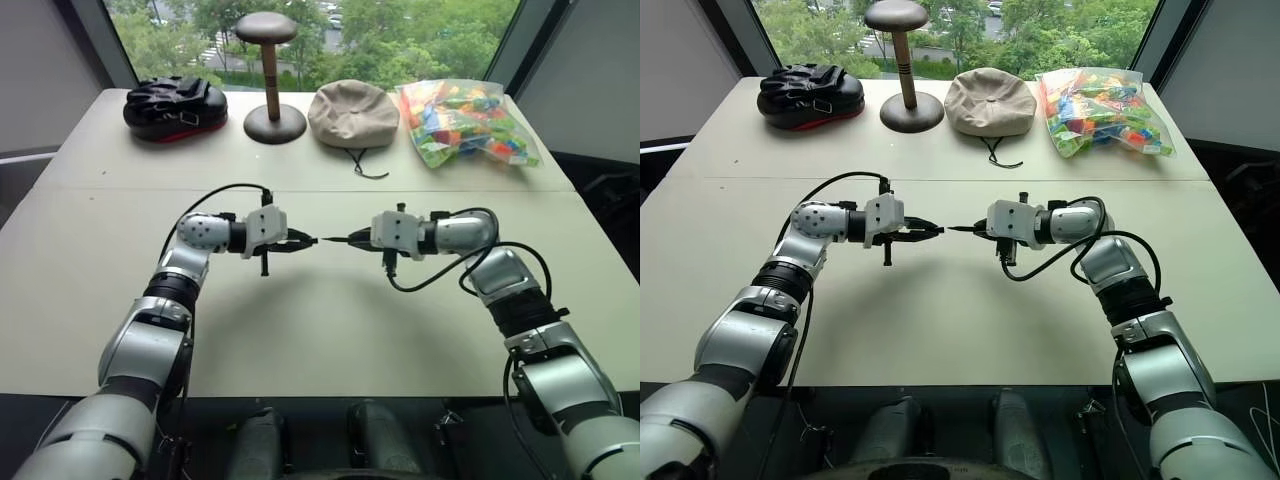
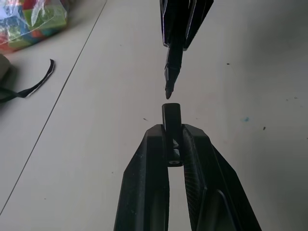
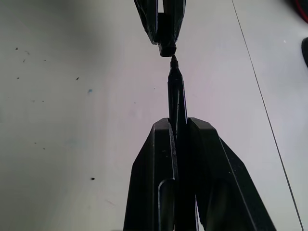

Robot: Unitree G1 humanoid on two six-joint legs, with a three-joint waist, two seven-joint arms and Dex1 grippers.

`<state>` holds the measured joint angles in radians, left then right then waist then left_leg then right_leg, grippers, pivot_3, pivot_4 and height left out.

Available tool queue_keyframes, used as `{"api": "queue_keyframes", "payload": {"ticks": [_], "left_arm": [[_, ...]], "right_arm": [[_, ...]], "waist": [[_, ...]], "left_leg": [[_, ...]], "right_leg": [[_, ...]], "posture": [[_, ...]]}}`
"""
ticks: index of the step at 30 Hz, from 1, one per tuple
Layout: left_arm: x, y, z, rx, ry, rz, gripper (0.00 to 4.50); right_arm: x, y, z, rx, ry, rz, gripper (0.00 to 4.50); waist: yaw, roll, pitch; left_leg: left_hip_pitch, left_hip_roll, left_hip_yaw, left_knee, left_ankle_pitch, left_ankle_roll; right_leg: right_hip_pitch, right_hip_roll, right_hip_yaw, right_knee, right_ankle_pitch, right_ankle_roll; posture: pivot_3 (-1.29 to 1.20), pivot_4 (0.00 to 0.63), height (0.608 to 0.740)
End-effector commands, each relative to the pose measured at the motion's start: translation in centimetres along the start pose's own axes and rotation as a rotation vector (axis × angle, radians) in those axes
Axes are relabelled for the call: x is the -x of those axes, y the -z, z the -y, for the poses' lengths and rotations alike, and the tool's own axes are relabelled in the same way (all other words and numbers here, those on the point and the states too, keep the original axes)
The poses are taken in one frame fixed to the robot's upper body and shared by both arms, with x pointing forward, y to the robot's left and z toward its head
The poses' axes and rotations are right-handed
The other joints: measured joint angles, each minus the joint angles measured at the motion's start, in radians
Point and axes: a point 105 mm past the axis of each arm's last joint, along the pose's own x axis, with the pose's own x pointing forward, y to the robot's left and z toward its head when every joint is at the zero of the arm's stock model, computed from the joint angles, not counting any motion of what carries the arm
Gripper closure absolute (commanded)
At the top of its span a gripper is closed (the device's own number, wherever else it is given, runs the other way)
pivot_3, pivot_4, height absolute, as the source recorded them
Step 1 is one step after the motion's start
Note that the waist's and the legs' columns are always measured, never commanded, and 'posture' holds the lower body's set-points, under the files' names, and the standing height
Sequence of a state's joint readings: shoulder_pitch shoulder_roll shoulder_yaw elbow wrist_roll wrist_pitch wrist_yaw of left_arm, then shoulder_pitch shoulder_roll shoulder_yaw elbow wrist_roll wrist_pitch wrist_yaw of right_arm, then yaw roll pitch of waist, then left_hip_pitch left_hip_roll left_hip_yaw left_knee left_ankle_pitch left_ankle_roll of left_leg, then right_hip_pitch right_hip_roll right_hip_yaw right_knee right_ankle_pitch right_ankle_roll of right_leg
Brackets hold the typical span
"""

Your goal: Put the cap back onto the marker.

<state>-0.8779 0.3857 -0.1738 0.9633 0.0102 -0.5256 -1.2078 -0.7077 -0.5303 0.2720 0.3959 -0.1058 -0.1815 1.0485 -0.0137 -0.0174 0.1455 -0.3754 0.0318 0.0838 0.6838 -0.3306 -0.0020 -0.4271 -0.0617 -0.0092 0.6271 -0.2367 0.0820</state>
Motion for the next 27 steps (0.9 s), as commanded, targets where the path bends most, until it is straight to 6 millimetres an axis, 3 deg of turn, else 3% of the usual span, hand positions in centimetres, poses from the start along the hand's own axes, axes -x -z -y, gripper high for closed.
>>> {"api": "queue_keyframes", "payload": {"ticks": [1,15,27], "left_arm": [[0.0,-1.5,-1.4,-0.022,-0.044,0.044,4.47],[-0.9,-1.7,-0.6,-0.039,-0.011,0.055,4.47],[-2.7,-2.6,-0.1,-0.222,0.047,0.029,4.47]], "right_arm": [[0.1,-1.0,0.3,0.031,0.009,0.028,4.50],[-0.3,-1.3,0.4,0.027,0.014,0.040,4.50],[-1.3,-1.8,0.9,0.048,-0.003,0.046,4.50]], "waist": [[0.000,0.000,0.000],[0.000,0.000,0.000],[0.000,0.000,0.000]], "left_leg": [[0.000,0.000,0.000,0.000,0.000,0.000],[0.000,0.000,0.000,0.000,0.000,0.000],[0.000,0.000,0.002,0.000,0.000,-0.001]], "right_leg": [[0.000,0.000,0.000,0.000,0.000,0.000],[0.000,0.000,0.000,0.000,0.000,0.000],[0.000,0.000,0.000,0.000,0.000,0.000]], "posture": [[0.00,0.150,0.740],[0.00,0.150,0.740],[0.00,0.150,0.740]]}}
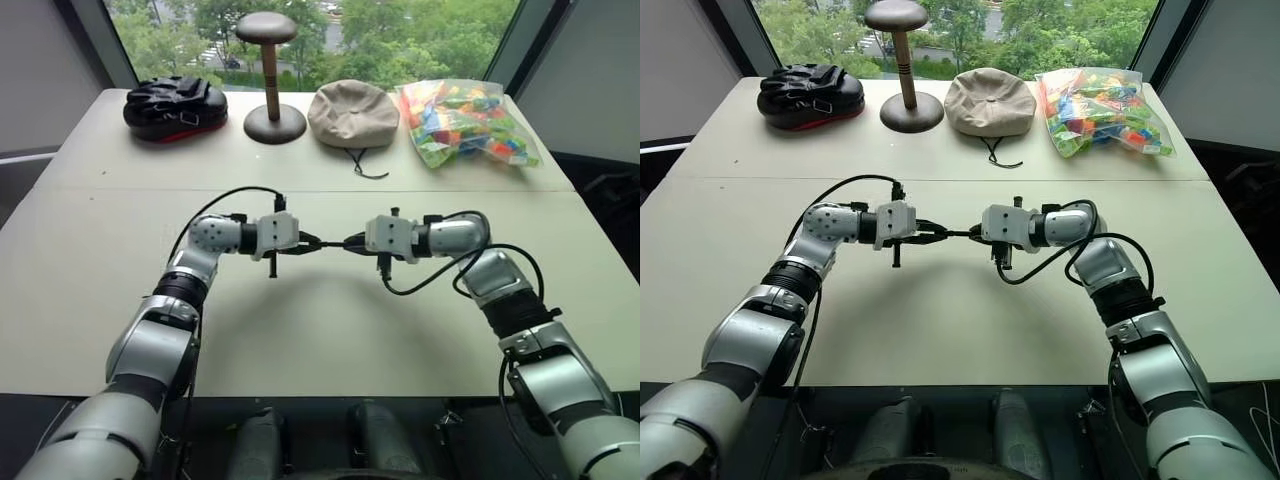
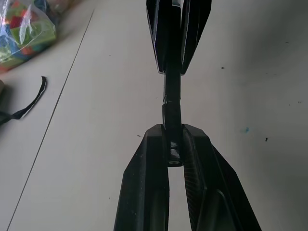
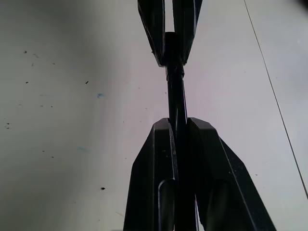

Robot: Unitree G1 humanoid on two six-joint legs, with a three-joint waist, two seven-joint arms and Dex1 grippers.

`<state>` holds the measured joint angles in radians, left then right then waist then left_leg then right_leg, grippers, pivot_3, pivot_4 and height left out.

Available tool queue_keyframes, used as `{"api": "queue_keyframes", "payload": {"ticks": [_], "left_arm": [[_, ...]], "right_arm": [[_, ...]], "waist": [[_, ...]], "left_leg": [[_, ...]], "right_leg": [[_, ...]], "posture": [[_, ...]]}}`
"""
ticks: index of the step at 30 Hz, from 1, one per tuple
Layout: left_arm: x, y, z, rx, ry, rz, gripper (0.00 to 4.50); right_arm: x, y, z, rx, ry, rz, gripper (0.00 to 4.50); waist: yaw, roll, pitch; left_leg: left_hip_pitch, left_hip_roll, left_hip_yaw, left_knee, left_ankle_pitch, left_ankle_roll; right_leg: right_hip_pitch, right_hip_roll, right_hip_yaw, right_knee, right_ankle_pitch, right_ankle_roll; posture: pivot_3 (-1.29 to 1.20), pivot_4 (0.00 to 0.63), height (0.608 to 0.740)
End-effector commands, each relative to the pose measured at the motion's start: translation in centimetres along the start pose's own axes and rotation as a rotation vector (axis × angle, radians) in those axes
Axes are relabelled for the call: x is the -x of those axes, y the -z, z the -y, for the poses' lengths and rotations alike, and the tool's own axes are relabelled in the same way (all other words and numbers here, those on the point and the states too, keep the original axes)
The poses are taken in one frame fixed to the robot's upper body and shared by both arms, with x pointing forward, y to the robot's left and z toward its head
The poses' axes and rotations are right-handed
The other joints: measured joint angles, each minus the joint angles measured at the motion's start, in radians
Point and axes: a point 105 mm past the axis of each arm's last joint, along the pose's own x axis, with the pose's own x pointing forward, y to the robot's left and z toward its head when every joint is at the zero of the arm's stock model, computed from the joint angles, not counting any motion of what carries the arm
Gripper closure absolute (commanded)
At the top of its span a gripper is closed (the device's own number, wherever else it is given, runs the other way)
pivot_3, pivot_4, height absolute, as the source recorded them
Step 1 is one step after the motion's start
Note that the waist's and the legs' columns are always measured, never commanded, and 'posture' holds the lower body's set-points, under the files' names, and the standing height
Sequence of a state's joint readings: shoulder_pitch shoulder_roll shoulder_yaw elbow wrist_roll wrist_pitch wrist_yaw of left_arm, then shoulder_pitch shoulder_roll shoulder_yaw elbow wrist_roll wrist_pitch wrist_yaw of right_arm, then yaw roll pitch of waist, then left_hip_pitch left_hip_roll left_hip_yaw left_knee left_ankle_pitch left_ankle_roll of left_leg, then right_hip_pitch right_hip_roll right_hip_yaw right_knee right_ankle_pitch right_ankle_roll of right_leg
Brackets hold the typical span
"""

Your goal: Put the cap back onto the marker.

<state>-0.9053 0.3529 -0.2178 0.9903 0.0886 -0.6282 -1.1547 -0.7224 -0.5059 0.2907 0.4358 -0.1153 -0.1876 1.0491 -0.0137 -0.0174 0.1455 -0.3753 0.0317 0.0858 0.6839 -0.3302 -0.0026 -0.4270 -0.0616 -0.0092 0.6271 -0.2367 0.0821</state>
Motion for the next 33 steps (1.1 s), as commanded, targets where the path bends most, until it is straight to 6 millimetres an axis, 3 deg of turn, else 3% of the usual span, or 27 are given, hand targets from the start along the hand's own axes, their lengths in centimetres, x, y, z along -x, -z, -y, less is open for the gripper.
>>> {"api": "queue_keyframes", "payload": {"ticks": [1,11,17,33], "left_arm": [[-1.1,-1.8,-0.7,-0.108,0.009,0.035,4.47],[-2.8,-2.9,-0.7,-0.070,0.013,0.091,4.47],[-3.3,-4.5,-0.8,-0.097,0.052,0.153,4.47],[-3.3,-4.0,-0.4,-0.180,0.107,0.085,4.47]], "right_arm": [[-0.5,-2.0,1.3,0.062,0.020,0.046,4.50],[-1.2,-3.3,2.0,0.041,0.025,0.073,4.50],[-1.4,-4.4,2.2,0.028,0.007,0.115,4.50],[-1.3,-5.0,2.3,0.093,0.008,0.111,4.50]], "waist": [[0.000,0.000,0.000],[0.000,0.000,0.000],[-0.001,0.000,0.000],[-0.001,0.000,0.000]], "left_leg": [[0.000,0.000,0.000,0.000,0.000,0.000],[0.000,0.000,0.000,0.000,0.000,0.000],[0.000,0.000,0.000,0.000,0.000,0.000],[0.000,0.000,0.000,0.000,0.000,0.000]], "right_leg": [[0.000,0.000,0.000,0.000,0.000,0.000],[0.000,0.000,0.000,0.000,0.000,0.000],[0.000,0.000,0.000,0.000,0.000,0.000],[0.000,0.000,0.000,0.000,0.000,0.000]], "posture": [[0.00,0.150,0.740],[0.00,0.150,0.740],[0.00,0.150,0.740],[0.00,0.150,0.740]]}}
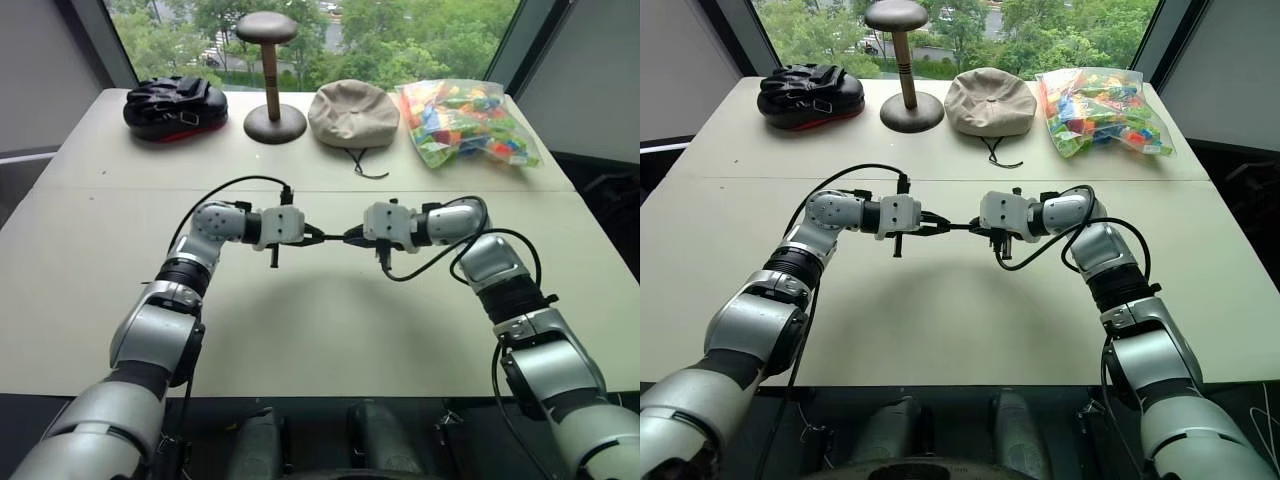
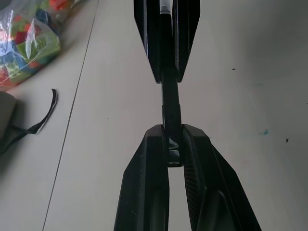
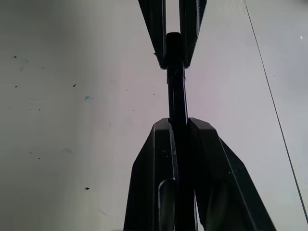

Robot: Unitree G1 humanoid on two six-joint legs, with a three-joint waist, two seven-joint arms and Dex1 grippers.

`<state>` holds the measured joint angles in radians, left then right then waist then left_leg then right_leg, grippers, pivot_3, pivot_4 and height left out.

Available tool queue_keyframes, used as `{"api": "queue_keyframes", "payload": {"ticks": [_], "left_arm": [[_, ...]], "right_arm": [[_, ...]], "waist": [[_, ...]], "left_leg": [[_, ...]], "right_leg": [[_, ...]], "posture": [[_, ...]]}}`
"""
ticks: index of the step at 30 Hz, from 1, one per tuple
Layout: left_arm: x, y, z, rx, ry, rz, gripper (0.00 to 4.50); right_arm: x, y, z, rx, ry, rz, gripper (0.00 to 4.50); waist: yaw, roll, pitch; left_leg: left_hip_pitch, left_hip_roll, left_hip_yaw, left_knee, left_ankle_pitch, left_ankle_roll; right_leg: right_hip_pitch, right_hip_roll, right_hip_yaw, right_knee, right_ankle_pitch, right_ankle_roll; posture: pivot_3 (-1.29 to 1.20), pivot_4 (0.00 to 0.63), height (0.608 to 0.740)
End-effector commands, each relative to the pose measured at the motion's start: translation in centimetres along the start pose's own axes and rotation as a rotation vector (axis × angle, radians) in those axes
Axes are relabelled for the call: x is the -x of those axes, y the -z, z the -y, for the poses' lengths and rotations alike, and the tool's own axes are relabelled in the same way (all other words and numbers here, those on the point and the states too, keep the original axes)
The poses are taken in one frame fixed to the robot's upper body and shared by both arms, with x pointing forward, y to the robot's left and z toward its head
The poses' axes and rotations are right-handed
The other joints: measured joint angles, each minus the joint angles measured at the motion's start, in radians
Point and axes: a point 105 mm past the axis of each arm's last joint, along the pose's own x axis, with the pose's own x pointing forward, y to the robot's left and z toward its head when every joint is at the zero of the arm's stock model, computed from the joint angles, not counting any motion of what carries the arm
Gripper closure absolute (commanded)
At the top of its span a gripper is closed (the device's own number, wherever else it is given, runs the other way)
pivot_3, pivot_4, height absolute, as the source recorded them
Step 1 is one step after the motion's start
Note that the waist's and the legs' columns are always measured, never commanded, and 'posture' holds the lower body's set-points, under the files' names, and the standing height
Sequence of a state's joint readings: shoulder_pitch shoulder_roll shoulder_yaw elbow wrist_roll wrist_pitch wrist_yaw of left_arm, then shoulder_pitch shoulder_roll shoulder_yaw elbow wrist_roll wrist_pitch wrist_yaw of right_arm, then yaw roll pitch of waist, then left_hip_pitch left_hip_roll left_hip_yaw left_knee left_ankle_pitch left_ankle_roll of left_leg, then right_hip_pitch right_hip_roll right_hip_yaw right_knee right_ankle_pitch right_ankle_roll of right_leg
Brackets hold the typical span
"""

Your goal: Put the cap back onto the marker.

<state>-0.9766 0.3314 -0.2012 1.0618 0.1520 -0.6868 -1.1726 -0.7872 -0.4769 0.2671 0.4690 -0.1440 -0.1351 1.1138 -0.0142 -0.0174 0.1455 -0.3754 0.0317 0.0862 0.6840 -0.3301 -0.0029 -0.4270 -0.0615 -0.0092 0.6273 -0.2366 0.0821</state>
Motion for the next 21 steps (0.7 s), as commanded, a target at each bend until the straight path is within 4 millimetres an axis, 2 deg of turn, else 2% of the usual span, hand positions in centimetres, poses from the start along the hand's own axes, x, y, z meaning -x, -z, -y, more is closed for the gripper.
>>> {"api": "queue_keyframes", "payload": {"ticks": [1,7,10,13,16,18,19,21], "left_arm": [[-2.8,-3.1,0.1,-0.108,0.064,0.093,4.47],[-2.2,-2.0,-0.1,-0.060,0.053,0.041,4.47],[-1.5,-1.4,-0.7,-0.032,0.001,0.023,4.47],[-0.7,-1.0,-1.2,-0.003,-0.048,0.022,4.47],[-0.1,-1.2,-2.0,0.057,-0.116,0.059,3.23],[0.1,-1.3,-2.5,0.077,-0.161,0.073,2.24],[0.2,-1.4,-2.9,0.081,-0.188,0.075,1.55],[0.7,-1.4,-3.8,0.113,-0.264,0.086,0.66]], "right_arm": [[-1.0,-4.2,1.1,0.105,0.036,0.120,4.50],[-0.5,-1.8,0.6,0.064,0.027,0.034,4.50],[0.5,-0.1,0.4,0.026,0.034,-0.016,4.50],[1.3,0.8,0.5,0.004,0.054,-0.038,4.50],[2.1,1.5,0.7,-0.014,0.078,-0.056,4.50],[2.4,1.6,0.9,-0.019,0.097,-0.061,4.50],[2.6,1.7,1.2,-0.022,0.113,-0.064,4.50],[3.3,1.9,1.9,-0.032,0.158,-0.072,4.50]], "waist": [[0.000,0.000,0.000],[0.000,0.000,0.000],[0.001,0.000,0.000],[0.001,0.000,0.000],[0.001,0.000,0.000],[0.000,0.000,0.000],[0.000,0.000,0.000],[-0.001,0.000,0.000]], "left_leg": [[0.000,0.000,0.000,0.000,0.000,0.000],[0.000,0.000,0.000,0.000,0.000,0.000],[0.000,0.000,0.000,0.000,0.000,0.000],[0.000,0.000,0.000,0.000,0.000,0.000],[0.000,0.000,0.000,0.000,0.000,0.000],[0.000,0.000,0.000,0.000,0.000,0.000],[0.000,0.000,0.000,0.000,0.000,0.000],[0.000,0.000,-0.001,0.000,0.000,0.000]], "right_leg": [[0.000,0.000,0.000,0.000,0.000,0.000],[0.000,0.000,0.000,0.000,0.000,0.000],[0.000,0.000,0.000,0.000,0.000,0.000],[0.000,0.000,0.000,0.000,0.000,0.000],[0.000,0.000,0.000,0.000,0.000,0.000],[0.000,0.000,0.000,0.000,0.000,0.000],[0.000,0.000,0.000,0.000,0.000,0.000],[0.000,0.000,0.000,0.000,0.000,0.000]], "posture": [[0.00,0.150,0.740],[0.00,0.150,0.740],[0.00,0.150,0.740],[0.00,0.150,0.740],[0.00,0.150,0.740],[0.00,0.150,0.740],[0.00,0.150,0.740],[0.00,0.150,0.740]]}}
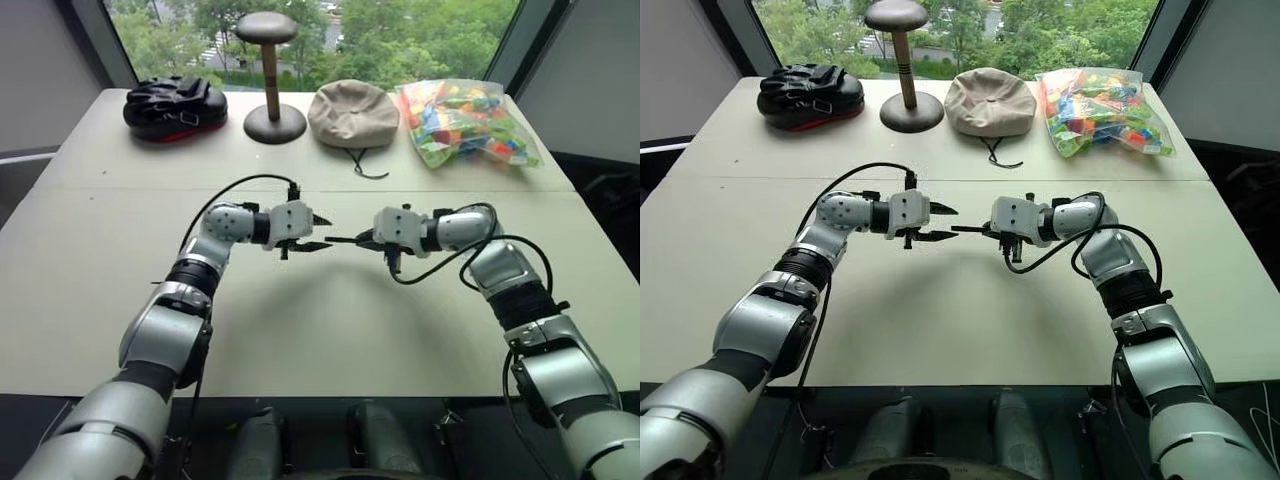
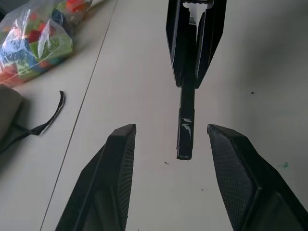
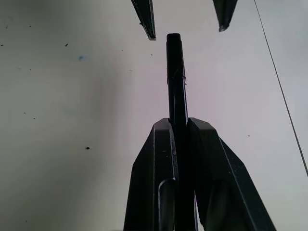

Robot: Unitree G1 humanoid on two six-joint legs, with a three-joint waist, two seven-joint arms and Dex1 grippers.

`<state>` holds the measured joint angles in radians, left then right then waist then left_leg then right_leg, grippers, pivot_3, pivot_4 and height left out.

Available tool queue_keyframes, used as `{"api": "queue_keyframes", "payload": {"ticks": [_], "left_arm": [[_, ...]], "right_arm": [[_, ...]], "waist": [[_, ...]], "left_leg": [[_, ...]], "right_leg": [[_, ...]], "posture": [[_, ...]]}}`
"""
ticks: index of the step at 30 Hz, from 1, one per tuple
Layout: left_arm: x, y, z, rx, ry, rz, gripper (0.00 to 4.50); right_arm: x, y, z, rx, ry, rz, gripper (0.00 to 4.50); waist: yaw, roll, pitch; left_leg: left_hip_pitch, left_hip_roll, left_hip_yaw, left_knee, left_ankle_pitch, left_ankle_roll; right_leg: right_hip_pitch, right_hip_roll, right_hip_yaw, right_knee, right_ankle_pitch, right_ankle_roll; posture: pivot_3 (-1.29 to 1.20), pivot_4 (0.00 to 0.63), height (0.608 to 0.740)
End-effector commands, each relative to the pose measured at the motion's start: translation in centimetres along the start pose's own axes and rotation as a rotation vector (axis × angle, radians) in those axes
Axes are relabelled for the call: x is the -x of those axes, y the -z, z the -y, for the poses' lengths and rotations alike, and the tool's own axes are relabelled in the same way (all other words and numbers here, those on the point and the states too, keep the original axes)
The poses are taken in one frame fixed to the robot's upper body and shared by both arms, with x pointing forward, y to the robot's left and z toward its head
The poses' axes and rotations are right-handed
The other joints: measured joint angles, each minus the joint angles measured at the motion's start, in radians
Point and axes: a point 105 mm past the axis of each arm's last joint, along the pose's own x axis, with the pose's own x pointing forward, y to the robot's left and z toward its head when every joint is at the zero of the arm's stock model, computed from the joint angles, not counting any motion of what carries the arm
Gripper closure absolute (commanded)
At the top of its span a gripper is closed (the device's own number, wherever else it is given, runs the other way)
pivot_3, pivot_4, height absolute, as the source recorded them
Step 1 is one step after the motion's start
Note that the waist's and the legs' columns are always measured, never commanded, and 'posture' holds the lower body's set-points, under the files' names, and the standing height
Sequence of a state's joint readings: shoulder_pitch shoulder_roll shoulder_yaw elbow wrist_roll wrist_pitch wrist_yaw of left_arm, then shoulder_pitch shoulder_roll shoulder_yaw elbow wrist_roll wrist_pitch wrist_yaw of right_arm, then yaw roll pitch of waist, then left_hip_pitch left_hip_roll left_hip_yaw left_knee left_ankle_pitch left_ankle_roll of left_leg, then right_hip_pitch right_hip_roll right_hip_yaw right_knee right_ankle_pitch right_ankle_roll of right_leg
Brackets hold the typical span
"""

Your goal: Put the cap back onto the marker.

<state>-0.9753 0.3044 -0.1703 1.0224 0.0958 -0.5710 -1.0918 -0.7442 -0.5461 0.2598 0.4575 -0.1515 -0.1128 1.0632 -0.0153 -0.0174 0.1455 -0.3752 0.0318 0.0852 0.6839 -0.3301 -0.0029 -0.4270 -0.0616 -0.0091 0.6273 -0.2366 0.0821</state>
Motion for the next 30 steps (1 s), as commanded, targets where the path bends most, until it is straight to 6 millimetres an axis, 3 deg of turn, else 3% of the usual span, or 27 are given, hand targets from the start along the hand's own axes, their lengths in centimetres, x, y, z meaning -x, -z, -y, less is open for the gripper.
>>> {"api": "queue_keyframes", "payload": {"ticks": [1,5,7,11,14,17,24,30], "left_arm": [[1.0,-1.1,-2.6,0.044,-0.170,0.058,0.66],[3.2,-0.9,-5.1,0.245,-0.372,0.119,0.66],[4.4,-0.5,-5.4,0.336,-0.442,0.123,0.66],[5.7,1.5,-4.3,0.513,-0.577,0.017,0.66],[5.8,2.6,-2.0,0.605,-0.633,-0.029,0.66],[6.7,4.0,-0.8,0.661,-0.762,-0.098,0.66],[7.4,4.5,-0.3,0.710,-0.907,-0.132,0.66],[7.3,4.9,0.3,0.706,-0.922,-0.153,0.66]], "right_arm": [[1.9,-0.3,2.4,-0.011,0.128,0.011,4.50],[4.8,1.4,5.2,-0.258,0.342,0.007,4.50],[6.3,2.8,5.4,-0.432,0.413,-0.003,4.50],[8.4,5.7,4.0,-0.636,0.519,-0.090,4.50],[9.7,7.9,2.9,-0.708,0.620,-0.176,4.50],[11.0,9.9,2.5,-0.890,0.788,-0.210,4.50],[10.7,9.7,1.6,-1.168,0.989,-0.141,4.50],[9.6,9.1,0.2,-1.235,0.975,-0.132,4.50]], "waist": [[0.000,0.000,0.000],[0.001,0.000,0.000],[0.001,0.000,0.000],[0.004,0.000,0.000],[0.004,0.000,0.000],[0.003,0.000,0.000],[0.002,0.000,0.000],[0.003,0.001,-0.001]], "left_leg": [[0.000,0.000,0.000,0.000,0.000,0.000],[0.000,0.000,-0.002,0.000,0.001,-0.001],[0.000,0.001,-0.002,0.000,0.003,-0.005],[-0.001,0.002,-0.003,-0.001,0.003,-0.005],[0.000,0.001,-0.003,-0.001,0.003,-0.005],[0.000,0.001,-0.003,0.000,0.003,-0.005],[0.003,0.001,-0.005,-0.001,0.003,-0.006],[0.002,0.000,-0.005,-0.001,0.003,-0.005]], "right_leg": [[0.000,0.000,0.000,0.000,0.000,0.000],[0.000,0.000,0.000,0.001,0.000,0.000],[0.000,0.000,0.000,0.001,0.000,0.000],[0.000,-0.001,0.000,0.001,0.000,0.000],[0.000,-0.002,0.001,0.001,0.000,0.000],[0.000,-0.002,0.001,0.002,0.000,0.000],[0.000,0.000,0.001,0.004,0.000,0.000],[0.000,-0.001,0.001,0.003,0.000,0.000]], "posture": [[0.00,0.150,0.740],[0.00,0.150,0.740],[0.00,0.150,0.740],[0.00,0.150,0.740],[0.00,0.150,0.740],[0.00,0.150,0.740],[0.00,0.150,0.740],[0.00,0.150,0.740]]}}
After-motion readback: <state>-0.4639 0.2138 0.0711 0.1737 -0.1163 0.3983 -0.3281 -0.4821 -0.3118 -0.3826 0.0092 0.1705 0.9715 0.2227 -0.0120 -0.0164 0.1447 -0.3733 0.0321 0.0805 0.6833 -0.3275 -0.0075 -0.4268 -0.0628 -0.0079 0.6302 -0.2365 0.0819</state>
